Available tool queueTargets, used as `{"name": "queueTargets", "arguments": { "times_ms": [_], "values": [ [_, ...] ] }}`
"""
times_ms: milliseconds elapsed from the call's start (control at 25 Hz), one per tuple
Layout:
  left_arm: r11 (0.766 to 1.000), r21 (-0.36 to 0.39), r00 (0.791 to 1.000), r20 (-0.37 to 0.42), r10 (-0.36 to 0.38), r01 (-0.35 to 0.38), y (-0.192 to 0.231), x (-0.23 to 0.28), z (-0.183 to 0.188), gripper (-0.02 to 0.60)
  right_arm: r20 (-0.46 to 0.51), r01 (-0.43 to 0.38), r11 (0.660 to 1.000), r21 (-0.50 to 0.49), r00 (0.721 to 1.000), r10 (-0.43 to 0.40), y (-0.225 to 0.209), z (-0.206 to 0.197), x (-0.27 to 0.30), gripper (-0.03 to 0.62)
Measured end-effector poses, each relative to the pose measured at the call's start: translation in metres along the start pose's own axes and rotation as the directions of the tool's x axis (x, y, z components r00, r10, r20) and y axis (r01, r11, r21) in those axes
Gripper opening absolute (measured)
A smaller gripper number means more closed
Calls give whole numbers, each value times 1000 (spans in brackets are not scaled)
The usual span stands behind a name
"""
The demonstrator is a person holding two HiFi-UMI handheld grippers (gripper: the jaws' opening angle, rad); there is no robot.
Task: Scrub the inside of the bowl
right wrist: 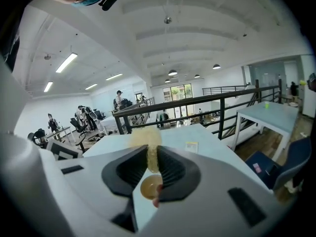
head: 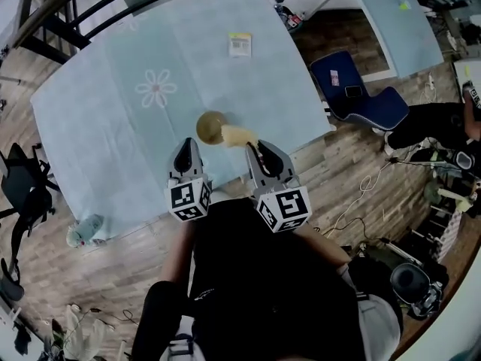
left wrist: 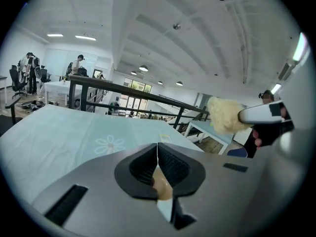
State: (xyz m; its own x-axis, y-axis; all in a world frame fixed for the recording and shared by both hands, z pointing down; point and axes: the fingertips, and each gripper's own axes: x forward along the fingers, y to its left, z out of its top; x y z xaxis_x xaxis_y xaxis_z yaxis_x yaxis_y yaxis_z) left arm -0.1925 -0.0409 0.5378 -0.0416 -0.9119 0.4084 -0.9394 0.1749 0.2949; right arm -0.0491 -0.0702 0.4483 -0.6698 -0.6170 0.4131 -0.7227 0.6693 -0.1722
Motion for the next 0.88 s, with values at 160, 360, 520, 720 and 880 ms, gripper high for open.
{"name": "queueTargets", "arguments": {
  "times_ms": [160, 360, 520, 720, 880],
  "values": [
    [999, -9, 993, -108, -53, 53, 14, 26, -30, 15, -12, 60, 998, 16, 998, -60, 0, -8, -4, 63],
    [997, -25, 975, -207, -80, 76, 22, 54, -60, 15, -15, 110, 994, 21, 994, -109, -7, -5, -1, 63],
    [993, -65, 955, -275, -110, 95, 27, 67, -77, 17, -32, 136, 990, 22, 990, -136, -9, -6, 1, 63],
    [989, -126, 931, -345, -122, 83, 37, 79, -98, 17, -64, 165, 986, 33, 985, -163, -14, -12, 1, 63],
    [977, -193, 904, -396, -162, 91, 38, 82, -111, 30, -80, 177, 983, 39, 982, -174, -15, -16, -1, 63]
  ]
}}
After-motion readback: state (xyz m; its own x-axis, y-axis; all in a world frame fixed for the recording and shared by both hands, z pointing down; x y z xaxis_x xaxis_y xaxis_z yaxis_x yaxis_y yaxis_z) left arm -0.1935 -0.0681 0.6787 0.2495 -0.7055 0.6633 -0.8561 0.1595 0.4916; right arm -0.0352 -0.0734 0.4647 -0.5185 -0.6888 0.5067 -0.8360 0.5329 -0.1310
